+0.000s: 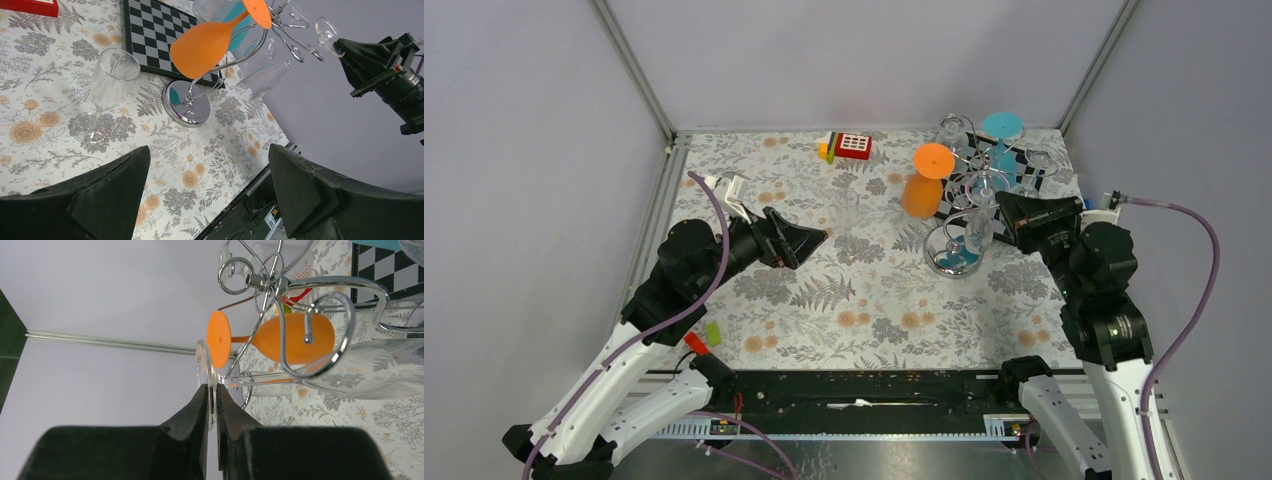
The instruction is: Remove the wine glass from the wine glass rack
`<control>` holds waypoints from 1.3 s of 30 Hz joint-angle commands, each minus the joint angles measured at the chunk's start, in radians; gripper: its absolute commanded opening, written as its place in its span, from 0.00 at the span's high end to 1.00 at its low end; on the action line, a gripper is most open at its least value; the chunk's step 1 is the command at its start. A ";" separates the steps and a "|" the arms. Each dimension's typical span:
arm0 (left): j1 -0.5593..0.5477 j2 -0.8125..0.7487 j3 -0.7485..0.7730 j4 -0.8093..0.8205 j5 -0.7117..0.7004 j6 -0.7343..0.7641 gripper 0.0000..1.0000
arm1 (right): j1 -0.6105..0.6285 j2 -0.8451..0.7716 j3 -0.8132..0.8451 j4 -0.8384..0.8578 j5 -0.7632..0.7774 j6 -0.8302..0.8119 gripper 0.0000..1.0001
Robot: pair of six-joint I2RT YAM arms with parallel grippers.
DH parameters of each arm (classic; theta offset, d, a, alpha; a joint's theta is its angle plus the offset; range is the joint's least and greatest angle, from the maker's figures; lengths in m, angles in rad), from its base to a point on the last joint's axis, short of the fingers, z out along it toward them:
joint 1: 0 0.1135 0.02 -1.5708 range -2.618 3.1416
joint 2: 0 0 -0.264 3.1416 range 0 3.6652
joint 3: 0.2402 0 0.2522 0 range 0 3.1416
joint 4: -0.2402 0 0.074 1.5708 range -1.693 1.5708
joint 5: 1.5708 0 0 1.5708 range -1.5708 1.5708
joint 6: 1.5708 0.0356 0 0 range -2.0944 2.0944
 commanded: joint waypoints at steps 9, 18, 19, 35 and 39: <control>-0.004 -0.011 -0.005 0.113 0.109 0.045 0.05 | -0.005 -0.162 0.040 -0.127 -0.180 0.004 1.00; -0.142 0.115 0.023 0.267 0.176 0.188 0.05 | 0.005 -0.158 -0.104 0.117 -0.511 0.222 1.00; -0.169 0.130 0.032 0.275 0.171 0.226 0.05 | 0.028 -0.152 -0.142 0.161 -0.520 0.247 1.00; -0.223 -0.083 -0.148 0.326 0.173 0.445 0.06 | 0.596 0.182 -0.097 0.502 -0.212 0.246 1.00; -0.223 -0.113 -0.181 0.355 0.234 0.427 0.07 | 0.615 0.234 -0.066 0.544 -0.227 0.281 1.00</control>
